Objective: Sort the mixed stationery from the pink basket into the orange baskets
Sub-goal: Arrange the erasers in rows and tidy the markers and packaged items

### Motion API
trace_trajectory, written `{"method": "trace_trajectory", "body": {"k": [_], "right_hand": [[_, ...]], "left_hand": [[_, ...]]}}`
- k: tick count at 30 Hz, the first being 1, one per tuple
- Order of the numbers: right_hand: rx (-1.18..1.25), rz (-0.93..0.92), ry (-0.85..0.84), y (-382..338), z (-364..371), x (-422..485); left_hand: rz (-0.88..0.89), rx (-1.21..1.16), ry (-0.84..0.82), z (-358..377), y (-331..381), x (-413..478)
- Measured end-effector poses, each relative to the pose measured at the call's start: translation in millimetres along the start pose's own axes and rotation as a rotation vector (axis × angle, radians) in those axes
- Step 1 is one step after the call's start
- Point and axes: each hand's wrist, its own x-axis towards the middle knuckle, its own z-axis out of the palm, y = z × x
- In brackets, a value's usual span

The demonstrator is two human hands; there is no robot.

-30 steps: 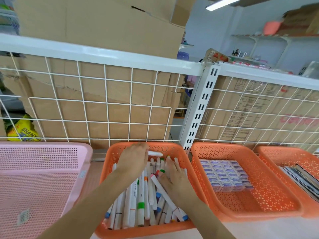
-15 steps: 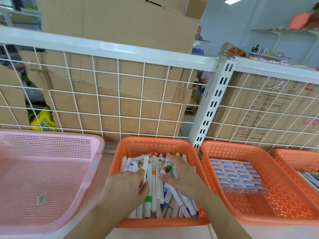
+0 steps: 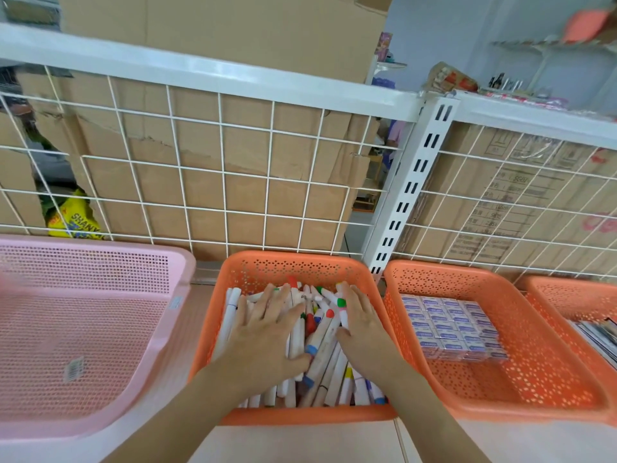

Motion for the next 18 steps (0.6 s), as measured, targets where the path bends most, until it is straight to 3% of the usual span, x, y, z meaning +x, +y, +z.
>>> {"method": "trace_trajectory", "body": {"k": [4, 7, 10, 14, 16, 18], "right_hand": [[-0.043, 0.067, 0.006, -4.6, 7.8, 0.9], [-0.177, 0.034, -0.048, -4.9, 7.0, -3.3], [-0.137, 0.009, -0.103, -6.6, 2.2, -9.7], [0.013, -0.058, 0.09, -8.0, -12.3, -1.9], [0.051, -0.064, 0.125, -10.8, -21.1, 14.4], [0.023, -0.021, 0.051, -13.3, -24.4, 35.8]], "left_hand": [[-0.04, -0.007, -0.03, -0.9, 1.1, -7.7], [-0.031, 0.018, -0.046, 0.4, 2.7, -12.1], [-0.039, 0.027, -0.015, 3.5, 3.6, -13.5], [-0.019, -0.034, -0.02, -2.2, 0.5, -8.9], [-0.014, -0.142, 0.057, -10.8, -4.1, -6.0], [-0.007, -0.224, 0.156, -18.1, -8.7, -1.0]]}}
